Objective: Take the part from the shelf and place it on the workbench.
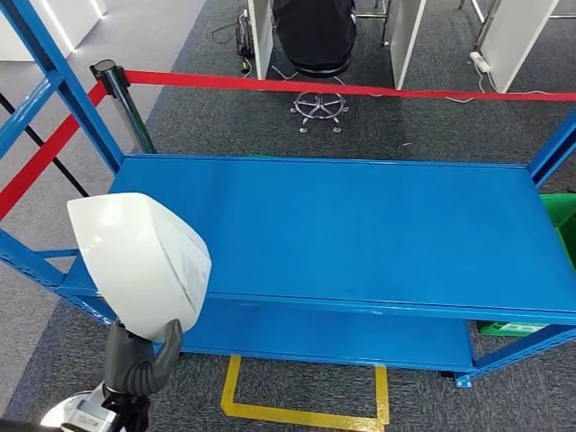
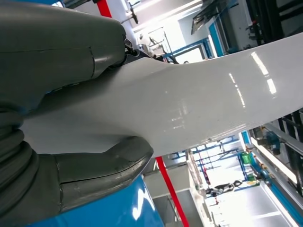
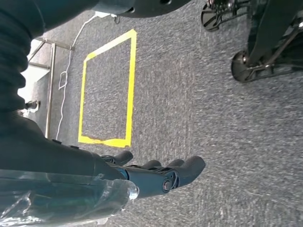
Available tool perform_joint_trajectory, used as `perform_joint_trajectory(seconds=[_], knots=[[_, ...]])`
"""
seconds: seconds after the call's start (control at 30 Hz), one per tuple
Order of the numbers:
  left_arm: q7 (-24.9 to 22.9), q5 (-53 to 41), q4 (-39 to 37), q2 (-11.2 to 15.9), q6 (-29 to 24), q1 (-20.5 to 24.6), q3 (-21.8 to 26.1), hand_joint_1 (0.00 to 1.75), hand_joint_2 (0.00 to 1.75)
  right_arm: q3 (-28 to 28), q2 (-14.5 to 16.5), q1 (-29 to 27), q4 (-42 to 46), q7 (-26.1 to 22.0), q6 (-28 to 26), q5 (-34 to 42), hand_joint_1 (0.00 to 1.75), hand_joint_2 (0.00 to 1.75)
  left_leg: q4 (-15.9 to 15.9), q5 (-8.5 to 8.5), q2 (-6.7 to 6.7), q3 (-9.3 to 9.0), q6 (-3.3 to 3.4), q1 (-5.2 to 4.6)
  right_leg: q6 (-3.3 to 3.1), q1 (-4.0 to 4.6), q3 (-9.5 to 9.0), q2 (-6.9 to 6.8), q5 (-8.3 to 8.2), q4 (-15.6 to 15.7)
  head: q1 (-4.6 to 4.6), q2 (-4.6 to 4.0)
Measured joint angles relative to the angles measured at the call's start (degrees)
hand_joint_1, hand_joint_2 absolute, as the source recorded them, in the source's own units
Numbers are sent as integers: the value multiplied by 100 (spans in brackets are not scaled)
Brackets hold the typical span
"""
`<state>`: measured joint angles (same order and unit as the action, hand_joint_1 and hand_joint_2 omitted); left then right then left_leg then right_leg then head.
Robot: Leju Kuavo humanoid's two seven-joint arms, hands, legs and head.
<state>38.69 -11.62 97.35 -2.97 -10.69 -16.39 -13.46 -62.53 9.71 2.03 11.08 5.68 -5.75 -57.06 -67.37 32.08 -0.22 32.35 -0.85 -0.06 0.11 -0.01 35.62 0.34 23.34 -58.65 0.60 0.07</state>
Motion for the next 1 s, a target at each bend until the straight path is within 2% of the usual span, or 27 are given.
perform_joint_trajectory(seconds=[0.07,0.1,0.13,0.2,0.23,0.27,0.3,0.33,0.37,0.4,0.43,0.47,0.5,0.53,0.57,0.6,0.63,0.7,0.73,0.77,0.8,0.87,0.9,0.93,0.97,1.0], knots=[[0,-4,1,77,-104,37,-145,175,175,-12,1,6,0,-2,1,-11,0,175,769,-202,-2,-483,52,-16,32,21,66,6,-84,-4,-2,0],[0,1,1,110,-140,54,-206,175,175,-21,2,9,0,-3,1,-14,0,175,1036,-211,-4,-620,66,-24,57,27,96,8,-135,-3,-3,0],[0,9,1,144,-170,64,-259,175,175,-30,3,9,0,-3,2,-16,0,175,1182,-198,-6,-672,78,-38,89,27,125,8,-191,7,-6,0],[0,26,1,204,-213,62,-340,175,175,-44,5,-3,0,-4,2,-19,0,175,1240,-259,-5,-592,123,-43,160,10,179,10,-276,28,-3,0],[0,30,0,229,-226,58,-374,175,175,-48,7,-17,0,-4,1,-21,0,175,1243,-316,-1,-542,159,-40,194,1,219,9,-203,-10,-6,0],[0,30,0,247,-232,57,-405,175,175,-54,7,-30,0,-3,1,-25,0,175,1251,-378,5,-489,195,-30,223,-3,273,8,-15,-149,-10,0],[0,30,0,264,-236,59,-435,175,175,-61,9,-36,0,-4,0,-30,0,175,1251,-439,10,-428,221,-24,246,-8,346,6,267,-409,-20,0],[0,30,0,278,-237,58,-460,175,175,-68,12,-35,0,-5,0,-34,0,175,1247,-498,11,-362,239,-26,265,-9,428,3,576,-764,-29,0],[0,30,0,291,-236,58,-480,175,175,-74,15,-29,0,-7,-1,-38,0,175,1242,-558,15,-289,247,-30,279,-10,490,3,811,-1147,-34,0],[0,30,0,303,-235,58,-496,175,175,-79,17,-20,0,-10,-2,-39,0,175,1235,-617,19,-212,249,-35,286,-10,508,4,914,-1444,-33,0],[0,30,0,315,-229,58,-507,175,175,-81,19,-15,1,-12,-4,-39,0,175,1225,-674,22,-132,248,-39,286,-9,448,4,877,-1578,-33,0],[0,30,0,326,-222,57,-515,175,175,-83,19,-13,2,-14,-9,-40,0,175,1212,-728,22,-53,243,-41,279,-8,288,4,738,-1510,-33,0],[0,30,0,337,-212,56,-519,175,175,-84,19,-10,5,-16,-17,-41,0,175,1198,-779,18,20,233,-42,267,-7,27,4,573,-1236,-33,0],[0,30,0,345,-199,53,-521,175,175,-85,19,-1,11,-17,-28,-43,0,175,1184,-827,14,80,216,-46,251,-5,-291,6,506,-816,-34,0],[0,30,1,352,-188,51,-523,175,175,-86,19,13,17,-19,-42,-46,0,175,1170,-870,12,124,193,-52,237,-1,-617,10,516,-353,-32,0],[0,30,1,357,-172,50,-526,175,175,-87,21,28,21,-20,-55,-49,0,175,1162,-915,12,148,166,-58,224,7,-837,15,578,1,-28,0],[0,28,1,361,-156,51,-533,175,175,-90,25,40,25,-20,-68,-52,0,175,1157,-957,15,162,137,-60,207,17,-950,20,654,214,-26,0],[0,18,-1,369,-127,48,-555,175,175,-103,37,42,25,-19,-84,-57,0,175,1150,-1024,15,186,76,-50,141,24,-922,13,620,277,-27,0],[0,10,-1,375,-119,42,-567,175,175,-116,42,40,27,-16,-91,-60,0,175,1112,-963,13,216,42,-43,93,18,-877,-1,569,280,-27,0],[0,4,-2,379,-117,36,-576,175,175,-127,46,42,28,-15,-92,-64,0,175,1000,-799,11,268,8,-36,43,8,-820,-15,508,287,-19,0],[0,1,-2,385,-121,33,-583,175,175,-138,50,46,29,-14,-96,-69,0,175,788,-538,10,342,-23,-26,6,-4,-760,-28,437,297,-12,0],[0,11,-3,389,-129,36,-596,175,175,-145,51,51,32,-19,-100,-87,0,175,107,40,11,516,-72,-2,-20,-3,-606,-36,302,286,1,0],[0,10,-5,391,-134,37,-601,175,175,-148,51,51,33,-21,-102,-100,0,175,-217,170,11,569,-89,9,-13,-3,-521,-39,233,276,1,0],[0,-2,-11,392,-138,40,-606,175,175,-152,51,50,33,-21,-103,-114,0,175,-420,153,11,562,-102,20,-1,-4,-422,-43,170,260,1,0],[0,-25,-17,392,-142,44,-614,175,175,-157,52,50,33,-20,-105,-128,0,175,-453,13,11,477,-112,32,16,-7,-328,-47,113,239,2,0],[0,-51,-25,393,-148,52,-625,175,175,-161,52,51,33,-19,-109,-142,0,175,-301,-174,11,305,-120,47,38,-12,-243,-50,64,215,1,0]])
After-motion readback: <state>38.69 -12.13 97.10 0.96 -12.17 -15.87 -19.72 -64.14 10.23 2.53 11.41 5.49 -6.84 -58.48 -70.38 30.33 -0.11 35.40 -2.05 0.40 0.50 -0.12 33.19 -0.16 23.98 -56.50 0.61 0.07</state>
